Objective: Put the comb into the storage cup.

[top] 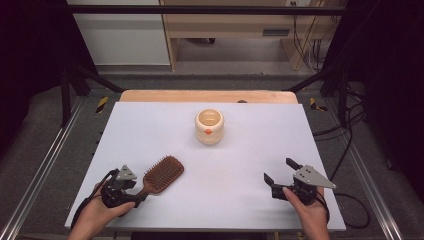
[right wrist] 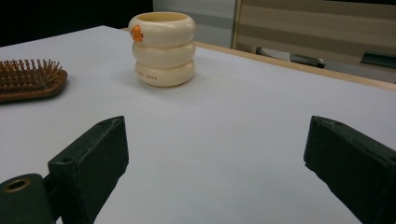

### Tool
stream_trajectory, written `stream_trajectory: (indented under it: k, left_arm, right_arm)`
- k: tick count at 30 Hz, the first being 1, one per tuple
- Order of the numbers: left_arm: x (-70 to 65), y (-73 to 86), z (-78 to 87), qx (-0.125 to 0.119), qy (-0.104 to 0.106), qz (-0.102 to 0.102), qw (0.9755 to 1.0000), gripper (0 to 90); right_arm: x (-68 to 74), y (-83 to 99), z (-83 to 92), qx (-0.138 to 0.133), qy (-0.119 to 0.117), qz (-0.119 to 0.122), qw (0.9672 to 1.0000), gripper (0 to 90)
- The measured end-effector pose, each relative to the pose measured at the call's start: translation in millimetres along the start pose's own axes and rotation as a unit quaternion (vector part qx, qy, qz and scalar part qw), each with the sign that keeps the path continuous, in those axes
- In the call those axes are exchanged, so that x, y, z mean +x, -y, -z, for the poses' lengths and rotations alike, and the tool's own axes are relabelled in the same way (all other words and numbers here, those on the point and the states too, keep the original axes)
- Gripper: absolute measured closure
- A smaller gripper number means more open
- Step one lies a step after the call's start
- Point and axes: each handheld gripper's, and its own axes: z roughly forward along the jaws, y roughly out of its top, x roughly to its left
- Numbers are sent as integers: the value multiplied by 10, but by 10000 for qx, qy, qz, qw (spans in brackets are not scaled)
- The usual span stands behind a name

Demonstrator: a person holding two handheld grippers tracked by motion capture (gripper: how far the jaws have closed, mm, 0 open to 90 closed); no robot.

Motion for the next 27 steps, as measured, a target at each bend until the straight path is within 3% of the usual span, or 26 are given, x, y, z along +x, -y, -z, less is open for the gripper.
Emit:
stream_trajectory:
  k: [10,16,23,27]
  left_arm:
    - [-33,-17,-89,343,160,-178,9991,568]
    - [-25,-42,-96,426,115,-239,9987,622]
    - [-95,-90,-115,578,-24,-454,9973,679]
    - [-98,-93,-118,592,-30,-429,9973,691]
  right_arm:
    - [-3,2,3,8,-6,-19,10000,68]
    - [-2,1,2,7,-14,-20,10000,67]
    - [-2,-2,4,-1,-16,-25,10000,67]
    - [-1,-4,5,-2,-27,-26,10000,67]
